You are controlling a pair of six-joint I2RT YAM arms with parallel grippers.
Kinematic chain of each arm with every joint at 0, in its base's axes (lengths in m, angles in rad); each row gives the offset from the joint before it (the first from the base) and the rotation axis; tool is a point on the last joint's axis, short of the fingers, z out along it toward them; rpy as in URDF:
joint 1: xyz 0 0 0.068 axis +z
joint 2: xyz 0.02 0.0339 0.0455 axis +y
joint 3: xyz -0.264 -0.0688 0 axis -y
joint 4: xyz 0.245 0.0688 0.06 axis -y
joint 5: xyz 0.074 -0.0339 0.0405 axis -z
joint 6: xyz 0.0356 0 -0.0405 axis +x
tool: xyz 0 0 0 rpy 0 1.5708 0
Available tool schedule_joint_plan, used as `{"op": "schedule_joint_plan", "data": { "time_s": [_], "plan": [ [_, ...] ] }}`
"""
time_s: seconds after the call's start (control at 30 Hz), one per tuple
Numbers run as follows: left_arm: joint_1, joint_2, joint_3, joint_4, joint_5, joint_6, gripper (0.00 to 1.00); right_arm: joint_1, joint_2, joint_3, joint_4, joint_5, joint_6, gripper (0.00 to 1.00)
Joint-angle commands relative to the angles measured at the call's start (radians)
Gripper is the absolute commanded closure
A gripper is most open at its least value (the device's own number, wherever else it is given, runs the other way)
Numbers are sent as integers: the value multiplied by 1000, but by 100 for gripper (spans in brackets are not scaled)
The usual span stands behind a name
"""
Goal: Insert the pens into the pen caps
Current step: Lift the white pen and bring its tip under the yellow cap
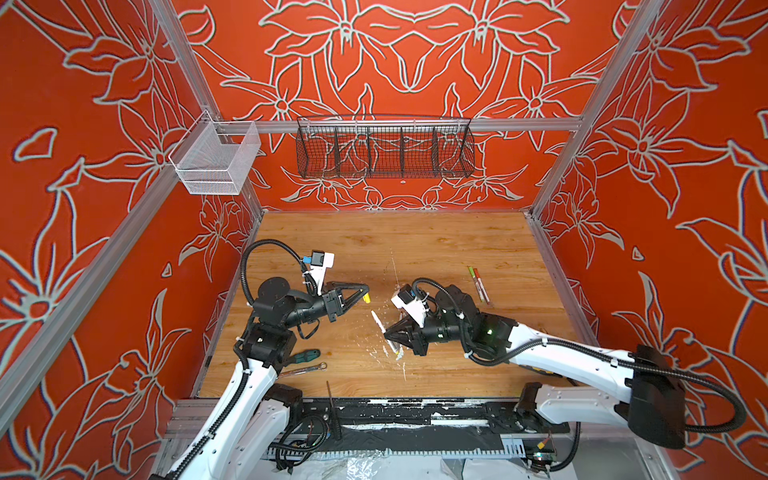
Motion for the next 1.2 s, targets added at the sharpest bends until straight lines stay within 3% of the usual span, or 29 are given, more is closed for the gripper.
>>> {"op": "schedule_joint_plan", "data": {
  "time_s": [0.0, 0.3, 1.17],
  "plan": [
    [10, 3, -6, 106, 63, -53, 100, 5, -26, -12, 67, -43, -21, 94],
    [17, 6, -12, 159, 123, -101, 100, 6, -75, -25, 105, -39, -24, 94],
    [16, 31, -56, 318, 131, -205, 100, 6, -60, -2, 138, -39, -28, 94]
  ]
}}
